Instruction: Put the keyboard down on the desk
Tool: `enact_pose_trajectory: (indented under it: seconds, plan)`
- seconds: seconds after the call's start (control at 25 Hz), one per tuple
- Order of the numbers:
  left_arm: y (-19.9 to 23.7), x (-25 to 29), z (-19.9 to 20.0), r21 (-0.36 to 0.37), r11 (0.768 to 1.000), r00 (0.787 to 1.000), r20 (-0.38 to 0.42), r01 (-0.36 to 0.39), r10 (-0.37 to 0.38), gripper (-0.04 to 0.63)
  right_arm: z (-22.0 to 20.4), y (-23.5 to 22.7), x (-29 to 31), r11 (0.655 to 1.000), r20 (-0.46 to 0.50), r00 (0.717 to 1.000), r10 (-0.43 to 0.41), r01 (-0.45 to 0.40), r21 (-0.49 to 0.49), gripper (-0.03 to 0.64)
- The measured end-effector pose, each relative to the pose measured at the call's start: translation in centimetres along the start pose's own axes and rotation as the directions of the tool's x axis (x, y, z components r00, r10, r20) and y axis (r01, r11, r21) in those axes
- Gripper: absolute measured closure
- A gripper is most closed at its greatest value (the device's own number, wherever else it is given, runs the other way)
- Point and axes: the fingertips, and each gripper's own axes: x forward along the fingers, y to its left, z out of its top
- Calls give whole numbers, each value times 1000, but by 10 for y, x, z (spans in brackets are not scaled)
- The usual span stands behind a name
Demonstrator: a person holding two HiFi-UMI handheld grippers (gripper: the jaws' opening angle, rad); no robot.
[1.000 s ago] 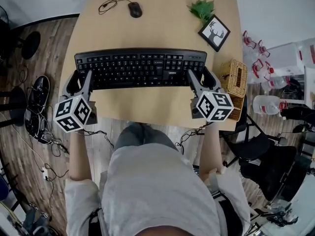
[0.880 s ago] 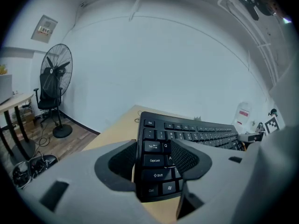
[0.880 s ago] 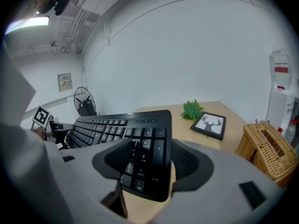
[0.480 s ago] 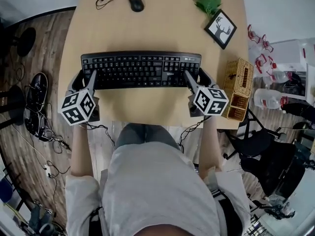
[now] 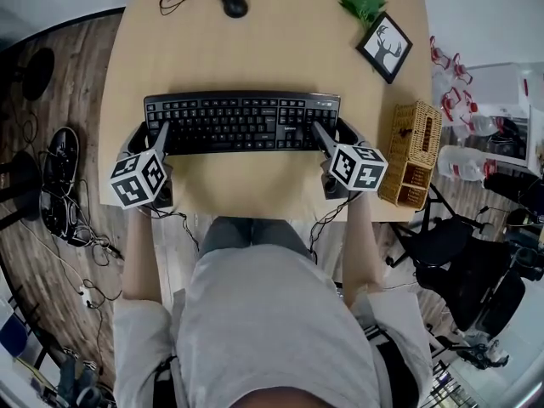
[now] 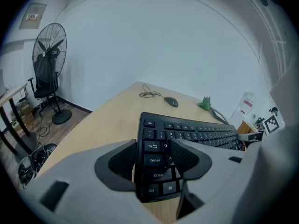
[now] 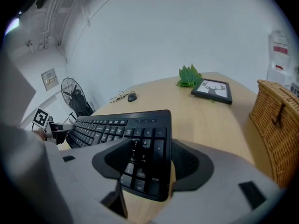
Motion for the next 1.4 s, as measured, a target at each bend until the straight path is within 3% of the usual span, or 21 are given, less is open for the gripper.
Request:
enact_pose_trajectory:
  seconds: [0.52, 0.92, 1.28, 1.4]
  plan:
    - [10, 28, -15, -12, 1000, 997, -79, 15, -16, 364, -16, -6, 20, 999, -79, 997, -22, 25, 30, 354]
    - [12, 37, -18, -13, 1000, 996, -91, 14, -15, 364, -19, -9, 28, 999, -104, 994, -24, 29, 45, 354]
    - [13, 33, -19, -5, 1000, 1000, 3, 4, -4, 364, -19, -9, 26, 998, -51, 998, -34, 36, 54, 354]
    - [13, 25, -12, 38, 999, 998, 46, -33, 31, 376, -17, -11, 19, 997, -23, 998, -54, 55, 47, 356]
